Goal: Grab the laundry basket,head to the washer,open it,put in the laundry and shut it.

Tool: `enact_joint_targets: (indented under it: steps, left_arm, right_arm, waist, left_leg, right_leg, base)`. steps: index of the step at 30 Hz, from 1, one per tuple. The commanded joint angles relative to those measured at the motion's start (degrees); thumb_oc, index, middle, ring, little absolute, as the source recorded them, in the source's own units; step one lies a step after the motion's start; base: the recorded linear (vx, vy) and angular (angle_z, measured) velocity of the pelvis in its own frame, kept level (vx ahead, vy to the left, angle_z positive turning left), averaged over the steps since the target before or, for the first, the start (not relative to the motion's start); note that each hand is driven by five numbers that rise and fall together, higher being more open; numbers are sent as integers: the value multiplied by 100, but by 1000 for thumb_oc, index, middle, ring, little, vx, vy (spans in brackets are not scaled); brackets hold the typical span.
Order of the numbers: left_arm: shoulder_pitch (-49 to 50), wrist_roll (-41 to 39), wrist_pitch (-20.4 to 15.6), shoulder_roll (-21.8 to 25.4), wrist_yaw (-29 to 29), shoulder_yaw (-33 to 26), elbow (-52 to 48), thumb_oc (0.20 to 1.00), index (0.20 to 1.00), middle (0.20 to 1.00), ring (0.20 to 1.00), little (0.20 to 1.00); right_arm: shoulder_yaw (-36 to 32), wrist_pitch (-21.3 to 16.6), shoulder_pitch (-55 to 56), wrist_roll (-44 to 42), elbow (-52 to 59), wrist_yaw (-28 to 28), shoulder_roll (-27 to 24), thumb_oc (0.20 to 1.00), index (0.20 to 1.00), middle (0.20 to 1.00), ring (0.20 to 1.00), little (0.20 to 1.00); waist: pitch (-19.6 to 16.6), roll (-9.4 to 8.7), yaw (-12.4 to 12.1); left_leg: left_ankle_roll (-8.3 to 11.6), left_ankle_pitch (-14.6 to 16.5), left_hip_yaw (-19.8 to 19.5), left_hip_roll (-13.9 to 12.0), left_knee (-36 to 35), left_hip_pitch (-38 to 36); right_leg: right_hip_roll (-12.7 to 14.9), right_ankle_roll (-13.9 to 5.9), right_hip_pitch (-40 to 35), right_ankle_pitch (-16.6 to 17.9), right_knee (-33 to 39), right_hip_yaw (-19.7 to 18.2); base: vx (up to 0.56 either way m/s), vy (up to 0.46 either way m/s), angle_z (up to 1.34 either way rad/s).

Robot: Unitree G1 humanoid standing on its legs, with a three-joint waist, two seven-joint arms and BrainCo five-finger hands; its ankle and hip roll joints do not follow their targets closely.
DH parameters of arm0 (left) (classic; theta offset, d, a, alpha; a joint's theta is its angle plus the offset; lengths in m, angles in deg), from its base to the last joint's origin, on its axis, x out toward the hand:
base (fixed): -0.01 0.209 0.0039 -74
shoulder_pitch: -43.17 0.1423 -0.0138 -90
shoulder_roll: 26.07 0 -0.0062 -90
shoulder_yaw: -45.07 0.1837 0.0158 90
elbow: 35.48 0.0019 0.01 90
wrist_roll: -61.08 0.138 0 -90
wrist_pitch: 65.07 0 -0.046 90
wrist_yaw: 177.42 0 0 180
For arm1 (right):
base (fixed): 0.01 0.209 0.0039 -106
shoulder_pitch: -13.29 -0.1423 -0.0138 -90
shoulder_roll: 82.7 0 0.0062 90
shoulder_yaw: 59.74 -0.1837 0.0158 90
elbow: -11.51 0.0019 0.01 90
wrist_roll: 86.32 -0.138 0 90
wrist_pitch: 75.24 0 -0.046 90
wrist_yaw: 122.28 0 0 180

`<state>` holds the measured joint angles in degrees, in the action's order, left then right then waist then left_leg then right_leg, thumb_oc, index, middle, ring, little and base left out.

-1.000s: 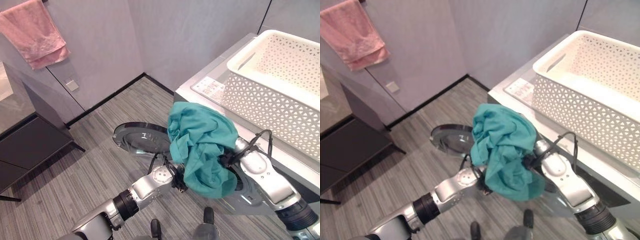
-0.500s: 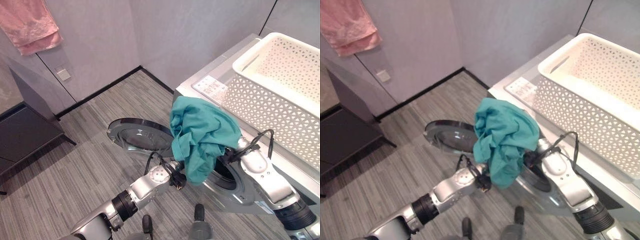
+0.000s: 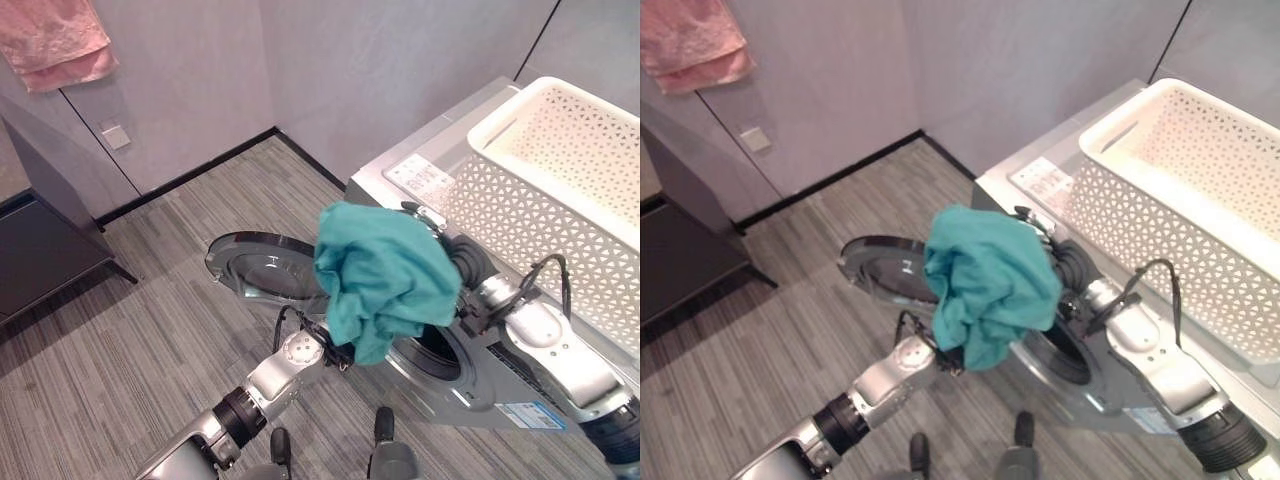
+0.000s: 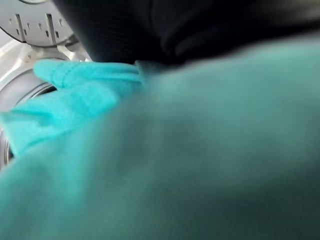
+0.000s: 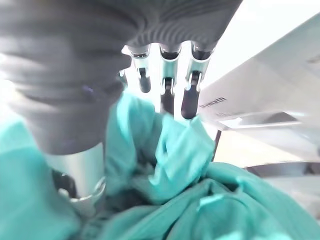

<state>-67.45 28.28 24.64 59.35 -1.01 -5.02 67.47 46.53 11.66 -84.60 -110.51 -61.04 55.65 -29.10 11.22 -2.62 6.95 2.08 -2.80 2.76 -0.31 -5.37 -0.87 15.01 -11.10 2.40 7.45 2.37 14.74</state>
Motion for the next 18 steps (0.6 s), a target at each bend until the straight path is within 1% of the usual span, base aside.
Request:
enact_joint_targets:
  steps: [1, 2, 3, 8, 11, 13, 15, 16, 17, 18]
  left_arm:
    - [30, 185, -510, 99, 174, -261, -7, 200, 200, 200, 200, 200]
    - [169, 210, -517, 163, 231, -346, -27, 200, 200, 200, 200, 200]
    - [289, 215, -526, 224, 283, -427, -49, 200, 200, 200, 200, 200]
    - [897, 350, -608, 501, 478, -880, -247, 200, 200, 200, 200, 200]
    - [1260, 473, -652, 621, 572, -1199, -327, 200, 200, 200, 200, 200]
    - [1452, 574, -659, 710, 640, -1357, -335, 200, 200, 200, 200, 200]
    - [1638, 636, -662, 762, 752, -1568, -307, 200, 200, 200, 200, 200]
    - [1818, 692, -677, 766, 860, -1763, -275, 200, 200, 200, 200, 200]
    - [1898, 717, -661, 769, 920, -1892, -249, 200, 200, 200, 200, 200]
    - [1946, 724, -659, 761, 926, -1987, -193, 200, 200, 200, 200, 200]
  right_arm:
    - [-206, -497, 41, -515, 276, -361, -204, 1000, 1000, 1000, 1000, 1000]
    - [-400, -556, 264, -788, 224, -470, -153, 1000, 1000, 1000, 1000, 1000]
    - [-546, -570, 428, -822, 169, -488, -98, 1000, 1000, 1000, 1000, 1000]
    - [-1160, -565, 1075, -492, -49, -597, 192, 1000, 1000, 1000, 1000, 1000]
    - [-1585, -633, 1497, -515, -127, -703, 479, 1000, 1000, 1000, 1000, 1000]
    - [-1800, -623, 1818, -826, -184, -917, 713, 1000, 1000, 1000, 1000, 1000]
    - [-1933, -549, 2199, -1225, -199, -1302, 845, 1000, 1000, 1000, 1000, 1000]
    - [-2163, -315, 2666, -1836, -386, -1863, 1074, 1000, 1000, 1000, 1000, 1000]
    - [-2324, -234, 2873, -2023, -749, -1989, 1300, 1000, 1000, 1000, 1000, 1000]
    - [-2491, -202, 3031, -2091, -1179, -1944, 1633, 1000, 1000, 1000, 1000, 1000]
  waist:
    - [-256, -302, -183]
    - [-267, -302, -177]
    - [-276, -303, -180]
    - [-313, -293, -151]
    - [-331, -298, -129]
    - [-343, -317, -102]
    - [-347, -362, -65]
    - [-364, -424, 2]
    - [-361, -463, 40]
    - [-388, -505, 88]
  left_leg:
    - [127, 543, 251, -259, 37, 120]
    - [136, 546, 260, -267, 37, 119]
    - [139, 555, 270, -267, 37, 115]
    - [138, 583, 295, -271, 37, 93]
    - [132, 598, 312, -278, 37, 76]
    - [136, 601, 326, -286, 37, 60]
    - [144, 604, 340, -295, 37, 46]
    - [156, 606, 369, -312, 37, 40]
    - [160, 621, 380, -330, 37, 16]
    - [160, 617, 394, -335, 37, 32]
  right_leg:
    - [33, 47, 558, -366, -547, -544]
    - [38, 43, 558, -372, -552, -523]
    - [37, 39, 556, -372, -556, -522]
    - [46, 23, 552, -381, -579, -507]
    - [43, 14, 552, -381, -585, -509]
    - [30, 14, 549, -390, -595, -511]
    - [14, 17, 550, -392, -602, -529]
    - [-5, 7, 549, -390, -596, -530]
    - [-17, -1, 532, -395, -602, -528]
    - [-16, -10, 549, -375, -589, -528]
  base:
    - [0, 0, 0]
    - [0, 0, 0]
    - [0, 0, 0]
    - [0, 0, 0]
    - [0, 0, 0]
    - [13, 18, 0]
    - [20, 41, -1]
    - [0, 0, 0]
    - [0, 0, 0]
    - [0, 0, 0]
